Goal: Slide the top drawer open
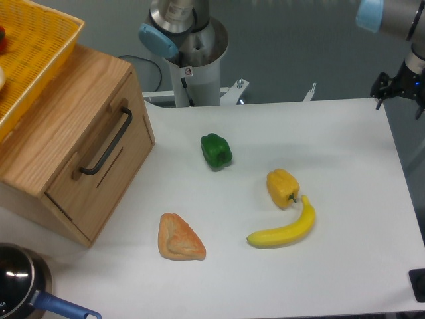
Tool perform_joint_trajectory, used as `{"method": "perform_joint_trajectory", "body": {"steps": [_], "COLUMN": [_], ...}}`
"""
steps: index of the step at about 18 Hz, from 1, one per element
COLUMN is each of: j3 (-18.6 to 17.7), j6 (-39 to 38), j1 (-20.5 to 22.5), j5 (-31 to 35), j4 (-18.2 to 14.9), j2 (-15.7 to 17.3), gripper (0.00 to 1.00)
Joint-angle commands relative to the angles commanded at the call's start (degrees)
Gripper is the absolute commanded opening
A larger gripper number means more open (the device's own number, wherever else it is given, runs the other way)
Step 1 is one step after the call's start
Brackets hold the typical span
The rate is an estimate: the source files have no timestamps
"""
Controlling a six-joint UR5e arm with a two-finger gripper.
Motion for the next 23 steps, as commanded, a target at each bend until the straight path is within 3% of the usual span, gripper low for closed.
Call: {"method": "perform_joint_trajectory", "body": {"steps": [3, 10, 12, 15, 18, 23], "j3": [1.58, 1.32, 1.14, 0.88, -1.04, -4.83], "j6": [-2.98, -9.22, -12.12, -23.35, -28.29, -29.36], "j1": [-2.9, -7.56, -9.23, -12.74, -16.17, -19.51], "j5": [0.44, 0.53, 0.18, -4.11, -5.71, -7.29], "j4": [-0.35, -0.7, -2.54, -7.63, -9.31, -10.63], "j2": [-0.53, -0.53, 0.43, 1.4, 2.89, 6.32], "gripper": [1.0, 1.0, 1.0, 1.0, 1.0, 1.0]}}
